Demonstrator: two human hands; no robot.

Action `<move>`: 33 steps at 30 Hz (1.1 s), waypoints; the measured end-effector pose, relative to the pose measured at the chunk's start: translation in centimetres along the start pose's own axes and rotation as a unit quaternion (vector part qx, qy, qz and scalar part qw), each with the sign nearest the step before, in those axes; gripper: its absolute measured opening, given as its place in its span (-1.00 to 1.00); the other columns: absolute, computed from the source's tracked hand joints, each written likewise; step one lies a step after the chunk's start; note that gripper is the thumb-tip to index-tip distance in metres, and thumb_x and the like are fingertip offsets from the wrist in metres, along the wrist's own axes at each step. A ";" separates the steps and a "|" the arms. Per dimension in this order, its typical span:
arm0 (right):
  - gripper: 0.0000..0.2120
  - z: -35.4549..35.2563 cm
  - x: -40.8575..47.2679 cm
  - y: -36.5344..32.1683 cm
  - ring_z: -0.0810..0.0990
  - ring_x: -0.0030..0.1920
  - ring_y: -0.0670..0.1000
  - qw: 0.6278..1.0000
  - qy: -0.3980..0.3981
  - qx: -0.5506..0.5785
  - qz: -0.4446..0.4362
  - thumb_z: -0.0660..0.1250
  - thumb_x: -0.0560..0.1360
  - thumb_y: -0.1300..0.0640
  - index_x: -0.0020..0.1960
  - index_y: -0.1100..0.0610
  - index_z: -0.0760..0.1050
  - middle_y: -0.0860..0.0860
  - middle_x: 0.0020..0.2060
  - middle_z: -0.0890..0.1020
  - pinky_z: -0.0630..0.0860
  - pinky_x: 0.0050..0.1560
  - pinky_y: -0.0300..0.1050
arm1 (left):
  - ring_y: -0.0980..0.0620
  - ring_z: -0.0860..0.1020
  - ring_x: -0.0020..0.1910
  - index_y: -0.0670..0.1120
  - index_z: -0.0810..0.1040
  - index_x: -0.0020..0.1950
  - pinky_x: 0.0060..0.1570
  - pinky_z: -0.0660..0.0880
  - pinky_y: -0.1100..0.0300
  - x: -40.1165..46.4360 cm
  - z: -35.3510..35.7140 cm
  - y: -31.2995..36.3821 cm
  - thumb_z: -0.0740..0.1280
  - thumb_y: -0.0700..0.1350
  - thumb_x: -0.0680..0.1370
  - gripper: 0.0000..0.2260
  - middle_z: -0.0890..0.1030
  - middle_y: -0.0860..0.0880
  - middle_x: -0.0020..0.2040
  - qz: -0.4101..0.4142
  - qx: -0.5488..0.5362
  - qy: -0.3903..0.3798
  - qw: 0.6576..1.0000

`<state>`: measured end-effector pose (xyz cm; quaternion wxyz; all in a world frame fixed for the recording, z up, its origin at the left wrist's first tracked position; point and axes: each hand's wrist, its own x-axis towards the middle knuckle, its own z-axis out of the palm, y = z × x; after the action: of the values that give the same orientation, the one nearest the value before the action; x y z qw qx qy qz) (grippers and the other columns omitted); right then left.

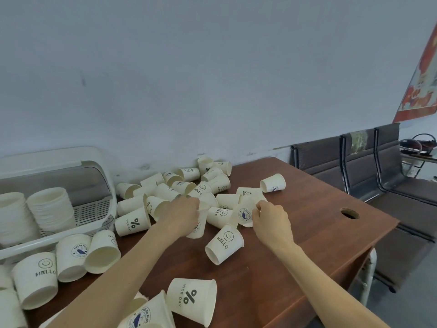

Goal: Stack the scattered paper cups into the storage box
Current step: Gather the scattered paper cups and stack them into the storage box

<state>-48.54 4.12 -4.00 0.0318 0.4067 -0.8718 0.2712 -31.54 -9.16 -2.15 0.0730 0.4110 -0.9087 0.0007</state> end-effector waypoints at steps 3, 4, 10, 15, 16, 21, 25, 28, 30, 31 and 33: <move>-0.80 -0.5 -0.3 -1.1 0.41 -0.25 0.17 1.000 0.018 -0.005 -0.024 0.11 0.58 0.13 -0.15 0.17 0.41 0.04 -0.34 0.44 0.34 -0.28 -0.03 | -0.12 0.52 0.02 -0.07 0.46 0.07 -0.05 0.43 0.03 -0.9 -0.9 -0.3 0.12 -0.09 0.61 -0.84 0.55 -0.09 0.04 -0.015 -0.007 0.018 1.000; -0.81 -0.7 -0.5 -1.6 0.41 -0.26 0.16 0.999 0.020 -0.007 -0.033 0.10 0.58 0.12 -0.15 0.16 0.40 0.05 -0.33 0.46 0.33 -0.28 -0.04 | -0.12 0.53 0.03 -0.07 0.47 0.08 0.02 0.42 0.00 -1.3 -1.2 -0.5 0.12 -0.09 0.61 -0.83 0.55 -0.08 0.03 -0.019 -0.006 0.023 1.000; -0.82 -1.1 -1.3 -4.4 0.42 -0.30 0.12 0.995 0.031 -0.002 -0.090 0.13 0.57 0.14 -0.18 0.14 0.40 0.03 -0.35 0.49 0.29 -0.33 -0.06 | -0.15 0.51 0.01 -0.08 0.46 0.06 -0.03 0.44 0.00 -3.2 -2.5 -1.9 0.11 -0.09 0.60 -0.83 0.55 -0.11 -0.01 -0.022 -0.020 0.054 0.998; -0.85 -1.2 -2.1 -6.9 0.45 -0.30 0.07 0.990 0.027 -0.012 -0.135 0.14 0.57 0.15 -0.13 0.12 0.44 0.02 -0.32 0.52 0.33 -0.33 -0.08 | -0.16 0.51 0.01 -0.07 0.44 0.07 -0.17 0.33 0.06 -4.9 -3.5 -2.9 0.10 -0.06 0.61 -0.82 0.55 -0.11 0.01 -0.018 -0.009 0.087 0.996; -0.84 -1.3 -2.2 -7.3 0.47 -0.28 0.07 0.989 0.027 -0.009 -0.144 0.14 0.57 0.15 -0.14 0.12 0.44 0.02 -0.32 0.52 0.34 -0.33 -0.07 | -0.16 0.52 0.01 -0.07 0.44 0.06 -0.18 0.33 0.06 -5.3 -3.7 -3.1 0.10 -0.06 0.61 -0.82 0.55 -0.11 -0.01 -0.018 -0.010 0.095 0.995; -0.81 -1.9 -2.7 -9.4 0.50 -0.23 0.10 0.981 0.034 0.011 -0.190 0.12 0.57 0.16 -0.08 0.16 0.50 0.05 -0.30 0.54 0.40 -0.28 -0.02 | -0.13 0.52 -0.06 -0.09 0.44 0.05 -0.21 0.32 0.09 -6.9 -4.2 -3.8 0.09 -0.07 0.62 -0.83 0.55 -0.08 -0.07 -0.032 -0.015 0.128 0.991; -0.82 -2.5 -3.3 -11.1 0.47 -0.21 0.10 0.972 0.034 0.020 -0.233 0.14 0.56 0.18 -0.06 0.16 0.51 0.06 -0.25 0.57 0.43 -0.24 -0.03 | -0.15 0.54 -0.06 -0.09 0.43 0.07 -0.20 0.39 0.06 -7.9 -4.9 -4.2 0.09 -0.07 0.61 -0.83 0.57 -0.09 -0.05 -0.071 -0.010 0.151 0.986; -0.84 -2.8 -3.5 -12.1 0.45 -0.20 0.10 0.966 0.034 0.031 -0.255 0.15 0.54 0.20 -0.07 0.18 0.50 0.06 -0.28 0.55 0.44 -0.23 -0.02 | -0.15 0.54 -0.06 -0.09 0.44 0.06 -0.18 0.43 0.05 -8.7 -5.3 -4.2 0.10 -0.07 0.61 -0.84 0.58 -0.08 -0.06 -0.091 -0.013 0.172 0.981; -0.84 -2.9 -3.7 -12.7 0.48 -0.18 0.12 0.961 0.033 0.040 -0.272 0.15 0.54 0.20 -0.07 0.17 0.51 0.06 -0.28 0.55 0.47 -0.20 0.01 | -0.14 0.55 -0.09 -0.08 0.43 0.04 -0.22 0.43 0.07 -9.4 -5.5 -4.2 0.10 -0.07 0.61 -0.84 0.57 -0.09 -0.06 -0.104 -0.016 0.183 0.977; -0.84 -3.0 -3.8 -13.0 0.50 -0.17 0.13 0.958 0.031 0.044 -0.280 0.15 0.53 0.20 -0.07 0.17 0.51 0.06 -0.27 0.55 0.47 -0.21 0.01 | -0.14 0.55 -0.11 -0.08 0.43 0.02 -0.23 0.44 0.06 -9.7 -5.6 -4.2 0.10 -0.07 0.61 -0.84 0.57 -0.08 -0.07 -0.111 -0.019 0.189 0.975; -0.84 -3.0 -4.0 -13.5 0.51 -0.15 0.15 0.953 0.023 0.047 -0.299 0.16 0.52 0.21 -0.06 0.18 0.51 0.08 -0.24 0.58 0.46 -0.22 0.00 | -0.13 0.55 -0.13 -0.09 0.44 -0.01 -0.21 0.47 0.03 -10.7 -5.8 -4.0 0.11 -0.08 0.61 -0.85 0.58 -0.07 -0.08 -0.126 -0.027 0.204 0.970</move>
<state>-36.57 1.34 3.53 0.1127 0.6431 -0.6958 0.2994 -20.82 -3.51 1.90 0.2679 0.5113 -0.8150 0.0507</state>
